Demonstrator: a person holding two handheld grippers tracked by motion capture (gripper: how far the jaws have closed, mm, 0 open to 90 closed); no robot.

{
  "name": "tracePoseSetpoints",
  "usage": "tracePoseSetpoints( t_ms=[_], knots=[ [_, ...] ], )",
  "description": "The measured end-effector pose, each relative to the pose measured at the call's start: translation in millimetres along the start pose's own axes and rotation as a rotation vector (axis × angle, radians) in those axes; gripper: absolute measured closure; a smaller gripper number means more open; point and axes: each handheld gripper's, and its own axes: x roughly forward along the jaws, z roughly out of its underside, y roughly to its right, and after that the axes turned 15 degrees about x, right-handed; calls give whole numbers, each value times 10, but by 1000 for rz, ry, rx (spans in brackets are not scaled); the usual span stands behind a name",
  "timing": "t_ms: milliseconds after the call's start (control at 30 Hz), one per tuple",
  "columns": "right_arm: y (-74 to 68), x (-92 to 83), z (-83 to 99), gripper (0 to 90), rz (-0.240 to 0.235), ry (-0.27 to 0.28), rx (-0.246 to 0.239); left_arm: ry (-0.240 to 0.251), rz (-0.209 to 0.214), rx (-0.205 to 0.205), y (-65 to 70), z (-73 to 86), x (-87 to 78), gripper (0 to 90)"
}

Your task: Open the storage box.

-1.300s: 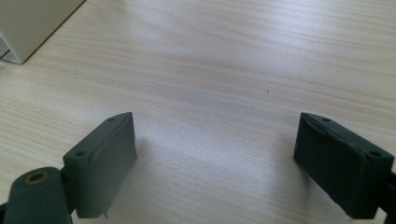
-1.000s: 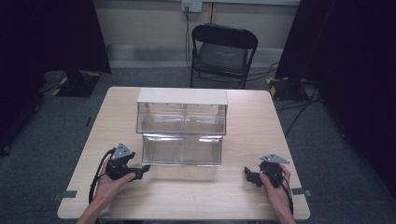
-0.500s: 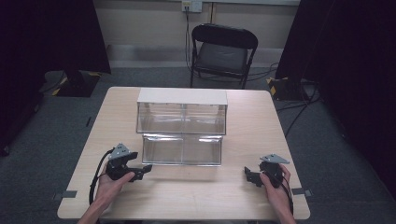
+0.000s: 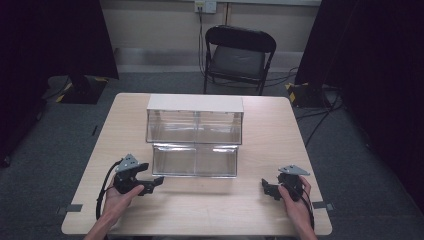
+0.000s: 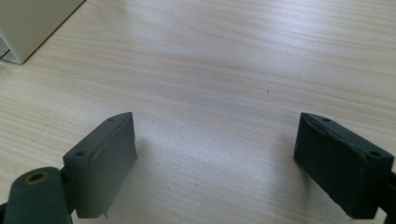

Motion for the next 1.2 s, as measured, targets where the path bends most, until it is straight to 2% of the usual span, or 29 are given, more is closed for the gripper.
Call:
tracePoseSetpoints(
  t_ms=[567,600,667,867,1200],
  knots=[
    [0,0,0,122,0,0,0,5,3,12,18,-4,-16,198],
    [0,0,0,122,0,0,0,17,16,-3,23,-6,-19,185],
    [0,0,0,122,0,0,0,16,5,10,30,-14,-26,184],
    [0,0,0,122,0,0,0,17,6,1,29,-8,-24,184],
    [0,0,0,122,0,-1,0,25,2,11,44,-24,-45,172]
  ],
)
